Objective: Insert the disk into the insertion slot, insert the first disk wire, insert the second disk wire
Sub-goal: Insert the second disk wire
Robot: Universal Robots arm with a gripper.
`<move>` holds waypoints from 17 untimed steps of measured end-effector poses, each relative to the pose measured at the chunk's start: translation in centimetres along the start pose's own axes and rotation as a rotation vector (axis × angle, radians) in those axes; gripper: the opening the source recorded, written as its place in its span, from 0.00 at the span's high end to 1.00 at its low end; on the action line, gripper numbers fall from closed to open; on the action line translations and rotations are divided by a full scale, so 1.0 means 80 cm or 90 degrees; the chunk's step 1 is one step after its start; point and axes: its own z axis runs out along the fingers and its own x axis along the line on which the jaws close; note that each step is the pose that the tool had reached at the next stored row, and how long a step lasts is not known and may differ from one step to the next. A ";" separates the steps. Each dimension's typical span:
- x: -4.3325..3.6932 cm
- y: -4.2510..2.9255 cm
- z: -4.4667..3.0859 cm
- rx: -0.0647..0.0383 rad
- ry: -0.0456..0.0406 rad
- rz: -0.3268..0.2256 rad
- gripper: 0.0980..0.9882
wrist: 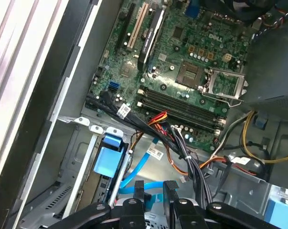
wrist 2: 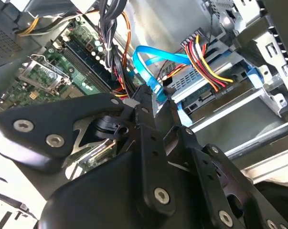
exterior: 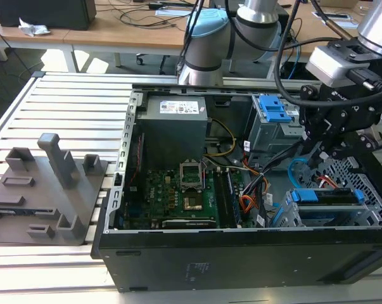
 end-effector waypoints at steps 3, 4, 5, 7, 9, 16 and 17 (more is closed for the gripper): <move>-0.005 -0.0023 0.0060 -0.008 0.0222 -0.014 0.77; -0.005 -0.0024 0.0069 -0.009 0.0270 -0.019 0.77; -0.005 -0.0026 0.0083 -0.012 0.0348 -0.027 0.77; -0.005 -0.0038 0.0109 -0.014 0.0421 -0.033 0.77; -0.004 -0.0047 0.0113 -0.014 0.0423 -0.033 0.77; -0.004 -0.0052 0.0115 -0.014 0.0422 -0.033 0.93; -0.004 -0.0053 0.0115 -0.014 0.0422 -0.033 0.93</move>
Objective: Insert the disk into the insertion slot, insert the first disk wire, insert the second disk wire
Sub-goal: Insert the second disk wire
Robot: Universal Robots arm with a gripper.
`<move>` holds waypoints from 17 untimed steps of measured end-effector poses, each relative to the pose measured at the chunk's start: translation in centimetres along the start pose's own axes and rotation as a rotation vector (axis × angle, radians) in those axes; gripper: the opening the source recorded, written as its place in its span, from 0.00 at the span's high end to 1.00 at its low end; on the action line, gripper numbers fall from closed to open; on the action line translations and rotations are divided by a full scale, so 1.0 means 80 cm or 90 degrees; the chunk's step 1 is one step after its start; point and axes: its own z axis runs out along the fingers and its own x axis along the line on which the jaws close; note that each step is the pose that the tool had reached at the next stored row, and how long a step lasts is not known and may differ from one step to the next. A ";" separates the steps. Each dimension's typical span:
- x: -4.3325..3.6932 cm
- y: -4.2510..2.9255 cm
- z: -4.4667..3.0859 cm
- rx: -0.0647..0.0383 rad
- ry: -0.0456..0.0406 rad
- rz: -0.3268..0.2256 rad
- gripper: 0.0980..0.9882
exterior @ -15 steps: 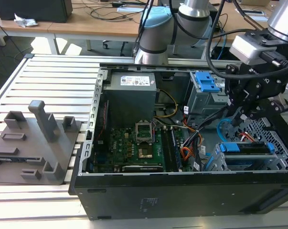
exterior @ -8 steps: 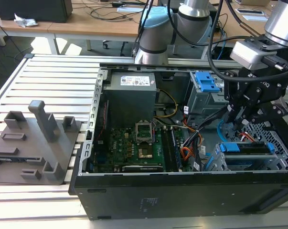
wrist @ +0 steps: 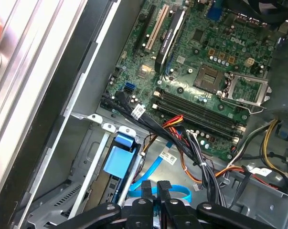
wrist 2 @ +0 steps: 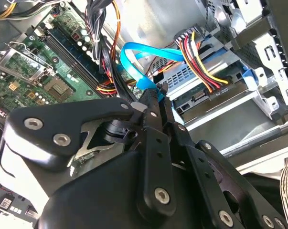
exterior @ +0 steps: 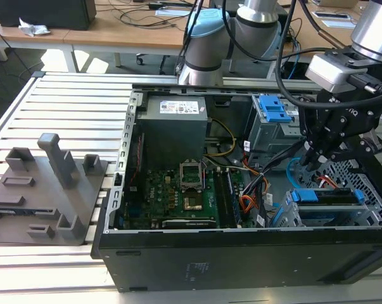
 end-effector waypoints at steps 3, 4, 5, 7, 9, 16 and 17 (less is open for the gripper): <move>0.000 -0.0003 0.0000 0.000 0.0000 0.000 0.93; 0.001 0.0000 0.0000 0.000 0.0001 0.000 0.93; 0.003 0.0007 0.0002 0.000 0.0000 0.000 0.93; 0.010 0.0035 0.0008 0.000 0.0001 0.000 0.93; 0.025 0.0097 0.0022 0.000 0.0000 0.000 0.93; 0.064 0.0254 0.0066 0.000 -0.0006 0.001 0.93; 0.065 0.0257 0.0081 0.000 -0.0033 0.012 0.93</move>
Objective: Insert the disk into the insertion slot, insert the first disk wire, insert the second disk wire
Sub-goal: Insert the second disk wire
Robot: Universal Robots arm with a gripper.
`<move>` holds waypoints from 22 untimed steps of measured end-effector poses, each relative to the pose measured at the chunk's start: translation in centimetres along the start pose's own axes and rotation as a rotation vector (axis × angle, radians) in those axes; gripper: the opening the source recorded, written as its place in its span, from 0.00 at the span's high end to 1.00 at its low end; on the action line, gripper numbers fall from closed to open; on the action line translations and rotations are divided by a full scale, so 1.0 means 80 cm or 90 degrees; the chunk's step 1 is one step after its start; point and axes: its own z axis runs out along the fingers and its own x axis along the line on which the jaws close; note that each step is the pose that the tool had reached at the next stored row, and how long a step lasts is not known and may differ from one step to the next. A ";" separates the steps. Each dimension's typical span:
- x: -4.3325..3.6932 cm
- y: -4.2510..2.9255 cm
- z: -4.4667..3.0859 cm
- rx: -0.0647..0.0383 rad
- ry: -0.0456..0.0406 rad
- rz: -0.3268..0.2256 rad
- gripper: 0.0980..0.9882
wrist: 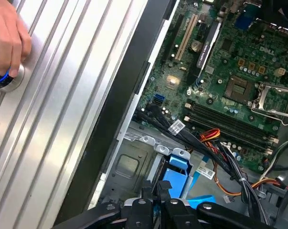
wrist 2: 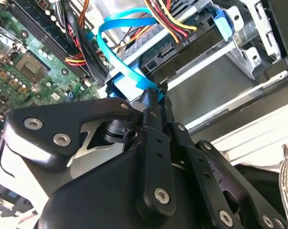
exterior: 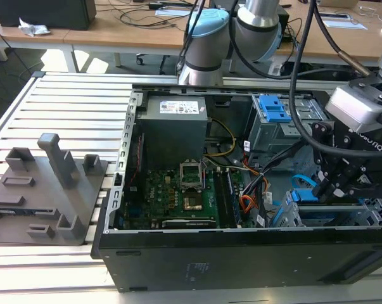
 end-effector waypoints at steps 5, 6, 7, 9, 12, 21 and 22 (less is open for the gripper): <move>0.000 -0.0003 0.0028 -0.002 -0.0052 0.053 0.93; 0.000 -0.0003 0.0034 -0.002 -0.0061 0.062 0.93; 0.000 -0.0004 0.0043 -0.003 -0.0072 0.073 0.93; 0.000 -0.0010 0.0068 -0.003 -0.0125 0.105 0.93; 0.001 -0.0028 0.0069 -0.001 -0.0218 0.113 0.93; 0.004 -0.0153 0.0082 0.001 -0.0363 0.145 0.93; 0.004 -0.0168 0.0085 0.001 -0.0373 0.151 0.93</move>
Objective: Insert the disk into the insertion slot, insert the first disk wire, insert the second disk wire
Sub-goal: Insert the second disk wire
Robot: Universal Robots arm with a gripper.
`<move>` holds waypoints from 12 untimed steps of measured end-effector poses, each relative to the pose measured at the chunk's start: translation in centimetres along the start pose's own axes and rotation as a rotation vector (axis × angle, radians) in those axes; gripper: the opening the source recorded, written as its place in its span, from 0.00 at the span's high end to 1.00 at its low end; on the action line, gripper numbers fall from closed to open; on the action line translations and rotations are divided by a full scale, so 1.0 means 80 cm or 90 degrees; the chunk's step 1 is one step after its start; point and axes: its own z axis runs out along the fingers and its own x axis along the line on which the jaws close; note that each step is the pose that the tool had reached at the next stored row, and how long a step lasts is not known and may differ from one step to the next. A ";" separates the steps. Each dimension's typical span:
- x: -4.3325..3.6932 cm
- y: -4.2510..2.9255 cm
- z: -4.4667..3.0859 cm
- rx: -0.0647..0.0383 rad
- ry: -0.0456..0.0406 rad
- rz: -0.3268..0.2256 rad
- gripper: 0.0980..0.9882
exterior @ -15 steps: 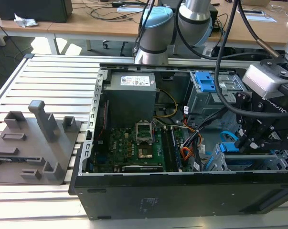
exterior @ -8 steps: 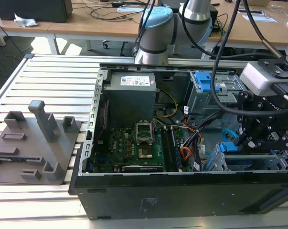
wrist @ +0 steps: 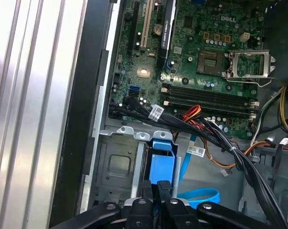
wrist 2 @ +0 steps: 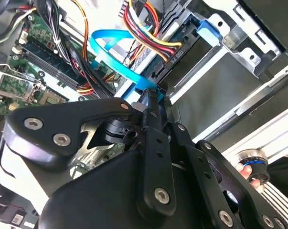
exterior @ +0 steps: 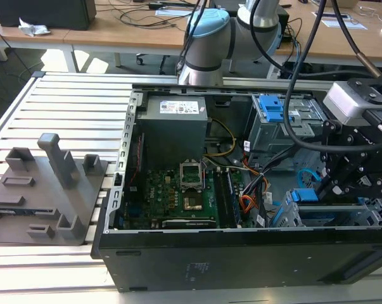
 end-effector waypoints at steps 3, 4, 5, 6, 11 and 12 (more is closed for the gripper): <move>-0.002 -0.0036 0.0000 0.000 -0.0007 0.007 0.93; -0.003 -0.0047 -0.0001 0.000 -0.0008 0.008 0.93; -0.004 -0.0062 -0.0002 0.000 -0.0010 0.010 0.93; -0.005 -0.0075 -0.0002 0.000 -0.0012 0.011 0.93; -0.009 -0.0132 -0.0004 -0.001 -0.0023 0.023 0.93; -0.009 -0.0134 0.0000 -0.001 -0.0030 0.029 0.93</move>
